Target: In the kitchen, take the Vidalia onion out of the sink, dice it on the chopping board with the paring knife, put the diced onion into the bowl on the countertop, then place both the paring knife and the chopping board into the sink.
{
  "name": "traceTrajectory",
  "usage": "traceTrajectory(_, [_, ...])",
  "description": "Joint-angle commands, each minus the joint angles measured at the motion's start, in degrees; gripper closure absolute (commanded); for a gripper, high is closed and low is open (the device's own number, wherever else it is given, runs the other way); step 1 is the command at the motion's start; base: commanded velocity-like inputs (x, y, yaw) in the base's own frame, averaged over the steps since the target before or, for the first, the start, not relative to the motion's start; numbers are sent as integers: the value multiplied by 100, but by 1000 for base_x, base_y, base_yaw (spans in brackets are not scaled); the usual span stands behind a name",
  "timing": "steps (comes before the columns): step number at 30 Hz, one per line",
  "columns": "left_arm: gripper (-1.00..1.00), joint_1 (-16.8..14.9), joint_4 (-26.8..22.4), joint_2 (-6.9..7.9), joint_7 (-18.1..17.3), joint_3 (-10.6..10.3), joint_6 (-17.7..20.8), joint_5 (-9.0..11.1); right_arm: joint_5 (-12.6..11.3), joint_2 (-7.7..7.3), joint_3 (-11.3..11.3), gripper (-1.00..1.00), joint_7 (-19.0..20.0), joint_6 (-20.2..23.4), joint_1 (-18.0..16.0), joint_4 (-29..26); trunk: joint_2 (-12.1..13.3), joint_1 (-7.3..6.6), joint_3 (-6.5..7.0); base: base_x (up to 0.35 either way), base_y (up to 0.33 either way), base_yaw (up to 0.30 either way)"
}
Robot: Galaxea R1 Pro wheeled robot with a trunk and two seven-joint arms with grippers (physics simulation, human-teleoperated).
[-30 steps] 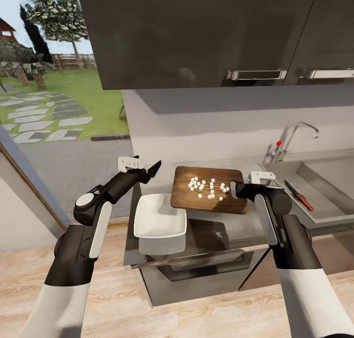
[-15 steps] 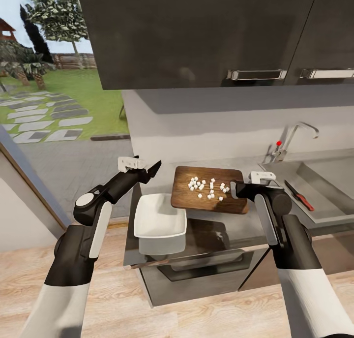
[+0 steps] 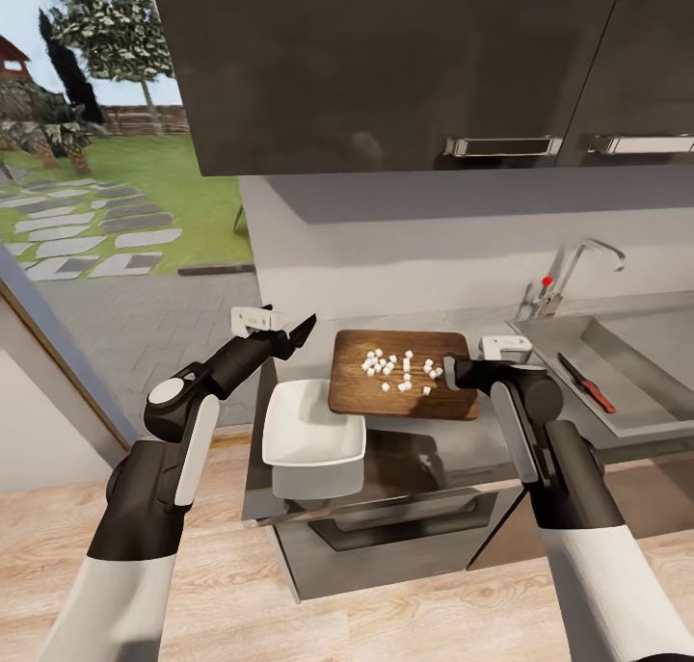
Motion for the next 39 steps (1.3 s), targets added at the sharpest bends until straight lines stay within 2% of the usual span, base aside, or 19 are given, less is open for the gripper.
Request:
traceTrajectory(1, [-100,-5,-5,-3,-3,5,53,56,-60,-6,16,100,-57,17,-7,-6,-12,3,-12,0,0,0])
traceTrajectory(24, [-100,-5,-5,-3,-3,5,53,56,-60,-6,32,100,-63,13,-6,-3,-12,3,-12,0,0,0])
traceTrajectory(32, [-100,-5,-5,-3,-3,5,53,56,-60,-4,44,100,-380,5,-7,-2,-12,3,-12,0,0,0])
traceTrajectory(39, [-100,-5,-5,-3,-3,5,53,55,-60,7,254,100,-443,4,-9,-4,-12,3,-12,0,0,0])
